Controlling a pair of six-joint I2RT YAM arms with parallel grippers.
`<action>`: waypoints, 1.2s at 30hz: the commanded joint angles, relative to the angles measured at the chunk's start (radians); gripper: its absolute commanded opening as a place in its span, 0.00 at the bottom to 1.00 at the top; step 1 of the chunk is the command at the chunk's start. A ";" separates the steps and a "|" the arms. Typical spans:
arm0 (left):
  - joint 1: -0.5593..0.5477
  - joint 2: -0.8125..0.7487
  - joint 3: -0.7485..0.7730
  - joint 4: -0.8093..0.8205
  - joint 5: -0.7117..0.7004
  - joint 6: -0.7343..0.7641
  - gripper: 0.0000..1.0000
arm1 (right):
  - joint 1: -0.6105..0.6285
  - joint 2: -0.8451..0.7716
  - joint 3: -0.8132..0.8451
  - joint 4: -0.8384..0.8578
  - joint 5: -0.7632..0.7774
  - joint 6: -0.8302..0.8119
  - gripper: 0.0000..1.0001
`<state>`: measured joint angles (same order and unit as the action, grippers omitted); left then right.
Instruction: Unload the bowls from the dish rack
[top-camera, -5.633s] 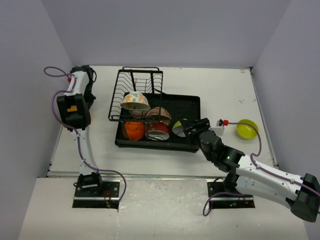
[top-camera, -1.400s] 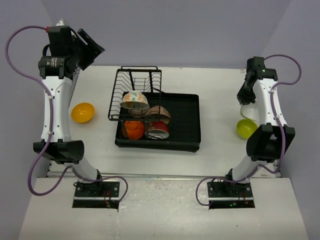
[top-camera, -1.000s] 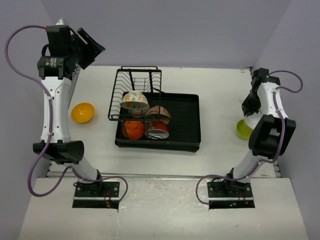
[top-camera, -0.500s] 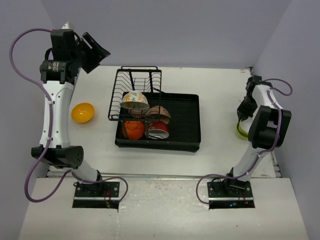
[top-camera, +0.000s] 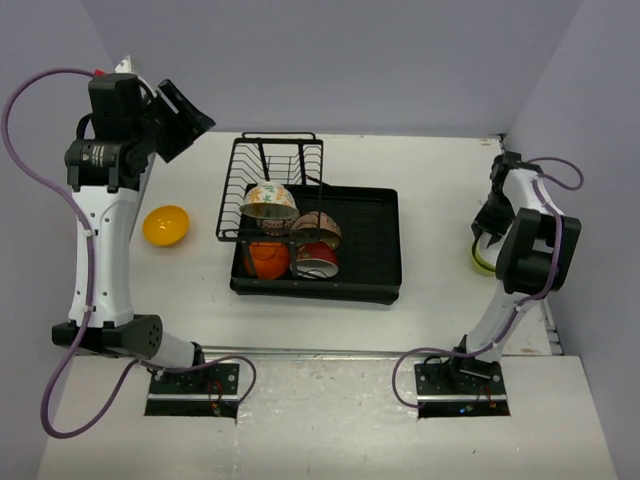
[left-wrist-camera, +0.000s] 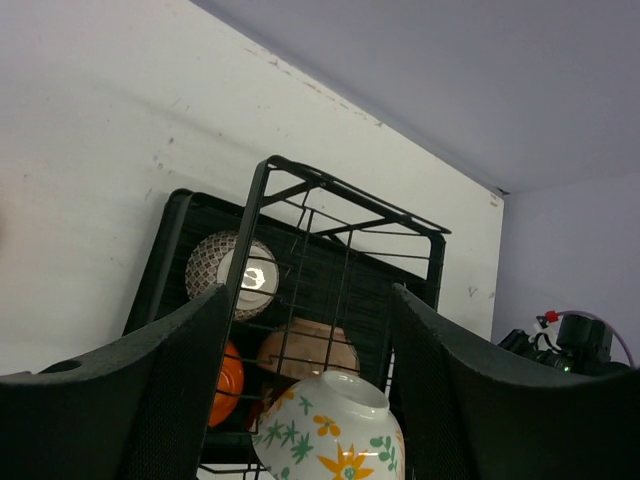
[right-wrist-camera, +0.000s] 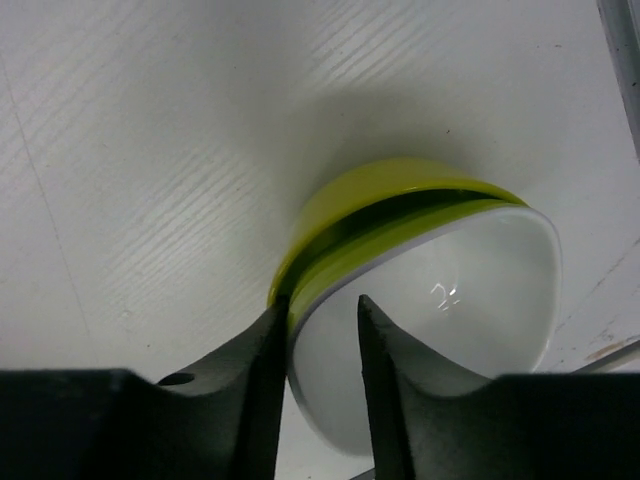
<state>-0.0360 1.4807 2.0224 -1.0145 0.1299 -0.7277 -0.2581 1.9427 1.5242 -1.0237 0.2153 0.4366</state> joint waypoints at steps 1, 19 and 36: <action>-0.008 -0.045 -0.011 -0.024 -0.009 0.062 0.66 | 0.020 -0.074 0.025 0.014 0.012 0.004 0.38; -0.044 -0.339 -0.103 0.046 0.119 -0.270 0.64 | 0.052 -0.353 0.097 0.019 -0.148 0.039 0.61; 0.034 -0.738 -0.547 0.131 0.033 -1.047 0.65 | 0.390 -0.755 -0.213 0.566 -0.573 0.465 0.67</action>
<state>-0.0395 0.7048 1.4212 -0.8566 0.1383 -1.6672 0.1101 1.1893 1.3472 -0.5896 -0.2886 0.7921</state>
